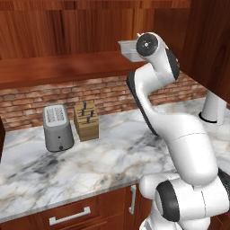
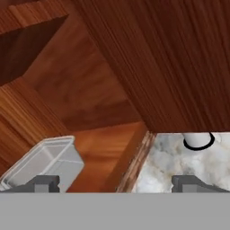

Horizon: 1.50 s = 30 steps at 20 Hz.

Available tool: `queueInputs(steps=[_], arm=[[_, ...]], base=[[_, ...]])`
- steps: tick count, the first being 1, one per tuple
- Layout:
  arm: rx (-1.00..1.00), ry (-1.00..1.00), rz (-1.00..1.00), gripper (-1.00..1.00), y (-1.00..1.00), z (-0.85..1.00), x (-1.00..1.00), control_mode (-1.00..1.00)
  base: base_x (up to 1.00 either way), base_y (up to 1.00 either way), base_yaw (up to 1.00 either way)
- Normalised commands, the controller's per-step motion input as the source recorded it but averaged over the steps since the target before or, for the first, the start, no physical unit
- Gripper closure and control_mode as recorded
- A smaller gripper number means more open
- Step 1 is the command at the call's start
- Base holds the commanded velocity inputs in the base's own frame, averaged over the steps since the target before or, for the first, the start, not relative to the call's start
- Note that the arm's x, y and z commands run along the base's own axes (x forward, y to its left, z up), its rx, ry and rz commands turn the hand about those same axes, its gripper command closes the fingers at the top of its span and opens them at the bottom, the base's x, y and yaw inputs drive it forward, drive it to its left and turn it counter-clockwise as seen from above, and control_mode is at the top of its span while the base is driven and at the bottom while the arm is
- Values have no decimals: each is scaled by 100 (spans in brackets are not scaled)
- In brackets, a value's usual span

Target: Retrieve the tupperware and aluminum foil from the cabinet and place them on the dining counter near the plate with tomato and eggplant to prepare for storing leftovers.

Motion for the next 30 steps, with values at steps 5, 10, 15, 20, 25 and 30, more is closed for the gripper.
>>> queueInputs(steps=[5, 10, 15, 20, 25, 30], arm=[[-3, 11, 0, -100, -1, 0, 66, -100], [0, 6, 0, -100, 0, -4, 66, -100], [0, 0, 0, -100, -3, -20, 69, -100], [0, 0, 0, -100, -2, -9, 69, -100], [0, 0, 0, -100, -10, 0, 77, -100], [0, 0, 0, -100, 0, -3, 70, -100]], base=[[0, 0, 0], [0, 0, 0], [0, 0, 0], [0, 0, 0], [0, 0, 0], [0, 0, 0]])
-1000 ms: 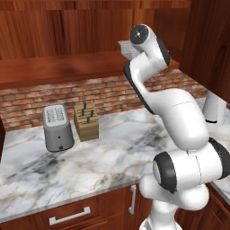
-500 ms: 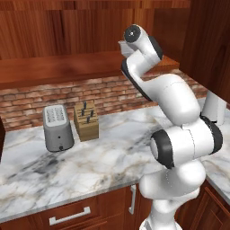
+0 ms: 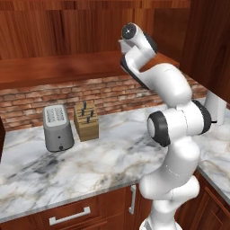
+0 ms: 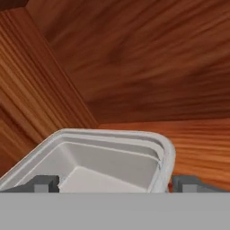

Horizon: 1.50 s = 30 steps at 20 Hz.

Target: Retrieve the tupperware and aluminum foil from the cabinet and place them on the dining counter near the plate with tomato and eggplant to prepare for storing leftovers.

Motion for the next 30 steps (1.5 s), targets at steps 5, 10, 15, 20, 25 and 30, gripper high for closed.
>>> queueInputs(steps=[5, 10, 15, 20, 25, 30], arm=[[0, 0, -2, -100, 0, -11, 51, -100], [-6, 1, -2, -100, 2, -70, 23, -100], [-8, -2, 0, 100, 20, -100, 16, -100], [-3, -6, 0, 100, 30, -96, 1, -100], [0, 0, 0, 100, 6, -29, 0, -100], [0, -5, 0, 100, 0, -12, 1, -100]], base=[[0, 0, 0], [0, 0, 0], [0, 0, 0], [0, 0, 0], [0, 0, 0], [0, 0, 0]])
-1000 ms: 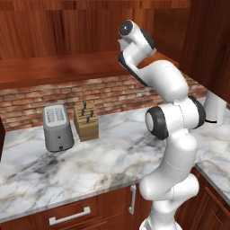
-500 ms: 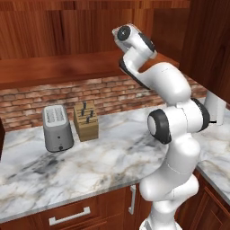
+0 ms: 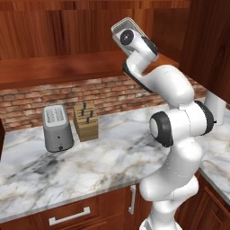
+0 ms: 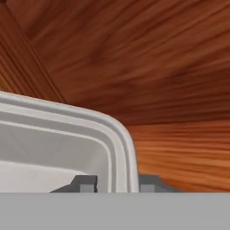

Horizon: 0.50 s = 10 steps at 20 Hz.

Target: Retrieve the tupperware and aluminum foil from the cabinet and place them on the dining counter near the plate with tomato and eggplant to prepare for storing leftovers.

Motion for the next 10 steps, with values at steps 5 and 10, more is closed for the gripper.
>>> queueInputs(steps=[5, 10], arm=[[-4, -7, 3, 100, 20, 4, -49, -100], [-21, -6, 6, 100, 62, 14, -100, -100]], base=[[0, 0, 0], [0, 0, 0]])
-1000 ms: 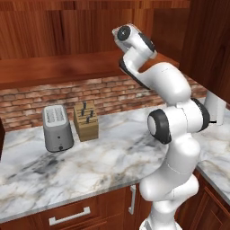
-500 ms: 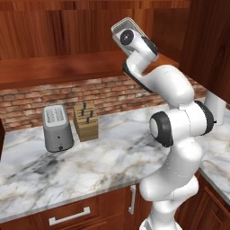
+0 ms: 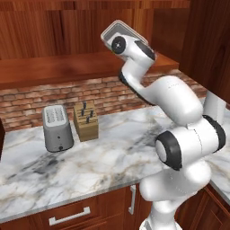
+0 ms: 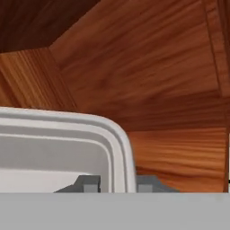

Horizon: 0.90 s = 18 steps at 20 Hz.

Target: Retrieve the tupperware and aluminum foil from the cabinet and place them on the dining counter near the plate with tomato and eggplant to prepare for storing leftovers.

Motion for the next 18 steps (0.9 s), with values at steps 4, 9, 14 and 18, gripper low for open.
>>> queueInputs(steps=[4, 9, 14, 18], arm=[[-20, -6, 6, 100, 44, 3, -100, -100], [-9, 0, 12, 100, 6, 13, -100, -100], [0, 4, 9, 100, -27, 10, -100, -100], [-3, 30, 2, 100, -23, 0, -100, -100]], base=[[0, 0, 0], [0, 0, 0], [0, 0, 0], [0, 0, 0]])
